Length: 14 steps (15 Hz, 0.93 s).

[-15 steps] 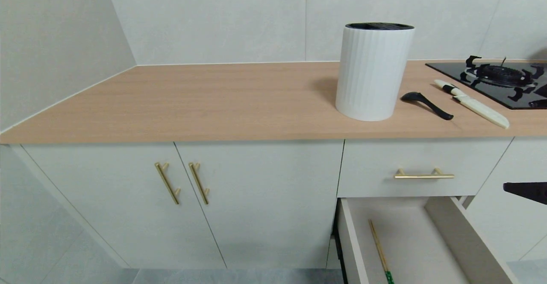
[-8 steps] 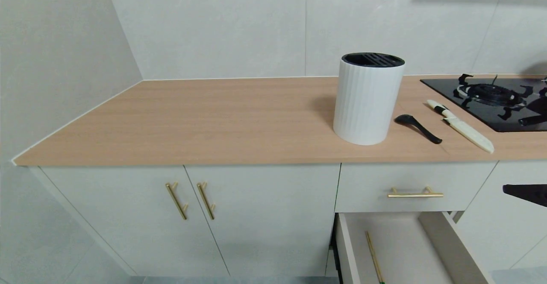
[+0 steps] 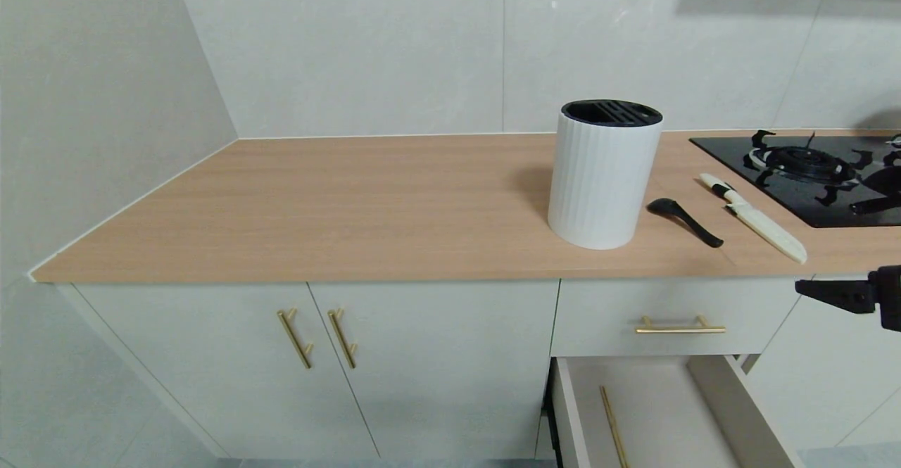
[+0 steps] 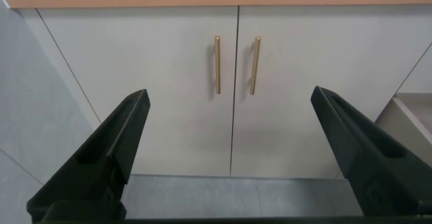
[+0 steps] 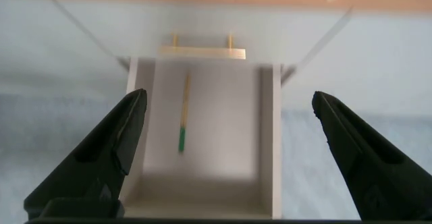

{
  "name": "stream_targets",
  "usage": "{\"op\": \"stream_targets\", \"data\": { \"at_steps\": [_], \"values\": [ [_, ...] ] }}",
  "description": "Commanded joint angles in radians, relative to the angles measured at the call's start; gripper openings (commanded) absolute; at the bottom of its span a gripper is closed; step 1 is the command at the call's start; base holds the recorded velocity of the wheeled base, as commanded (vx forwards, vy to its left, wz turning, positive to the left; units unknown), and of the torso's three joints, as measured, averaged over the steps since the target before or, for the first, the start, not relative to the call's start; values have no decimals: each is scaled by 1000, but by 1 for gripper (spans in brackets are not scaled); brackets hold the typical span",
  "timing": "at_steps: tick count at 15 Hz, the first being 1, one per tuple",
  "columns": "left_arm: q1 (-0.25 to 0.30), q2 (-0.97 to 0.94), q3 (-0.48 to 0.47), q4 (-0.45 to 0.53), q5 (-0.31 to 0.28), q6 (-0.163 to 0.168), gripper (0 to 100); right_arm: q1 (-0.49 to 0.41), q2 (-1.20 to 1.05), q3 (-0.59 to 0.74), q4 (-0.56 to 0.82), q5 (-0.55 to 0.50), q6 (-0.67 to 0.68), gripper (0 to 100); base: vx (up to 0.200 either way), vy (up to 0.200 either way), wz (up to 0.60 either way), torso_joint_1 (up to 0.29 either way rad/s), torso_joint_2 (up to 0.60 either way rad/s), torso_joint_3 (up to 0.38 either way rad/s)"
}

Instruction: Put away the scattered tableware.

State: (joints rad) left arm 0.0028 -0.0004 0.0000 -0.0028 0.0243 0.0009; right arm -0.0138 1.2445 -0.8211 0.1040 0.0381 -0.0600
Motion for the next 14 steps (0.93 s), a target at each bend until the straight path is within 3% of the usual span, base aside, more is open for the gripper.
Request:
{"op": "stream_targets", "data": {
  "at_steps": [1, 5, 7, 14],
  "values": [
    [0, 0, 0, 0, 0, -1, 100, -3, 286, -135, -161, 59, -7, 100, 0, 0, 0, 0, 0, 0],
    [0, 0, 0, 0, 0, -1, 100, -9, 556, -224, -443, 244, -11, 100, 0, 0, 0, 0, 0, 0],
    [0, 0, 0, 0, 0, -1, 100, -14, 655, -214, -635, 253, -12, 100, 0, 0, 0, 0, 0, 0],
    [0, 0, 0, 0, 0, -1, 100, -35, 736, -222, -710, 230, -20, 100, 0, 0, 0, 0, 0, 0]
  ]
}}
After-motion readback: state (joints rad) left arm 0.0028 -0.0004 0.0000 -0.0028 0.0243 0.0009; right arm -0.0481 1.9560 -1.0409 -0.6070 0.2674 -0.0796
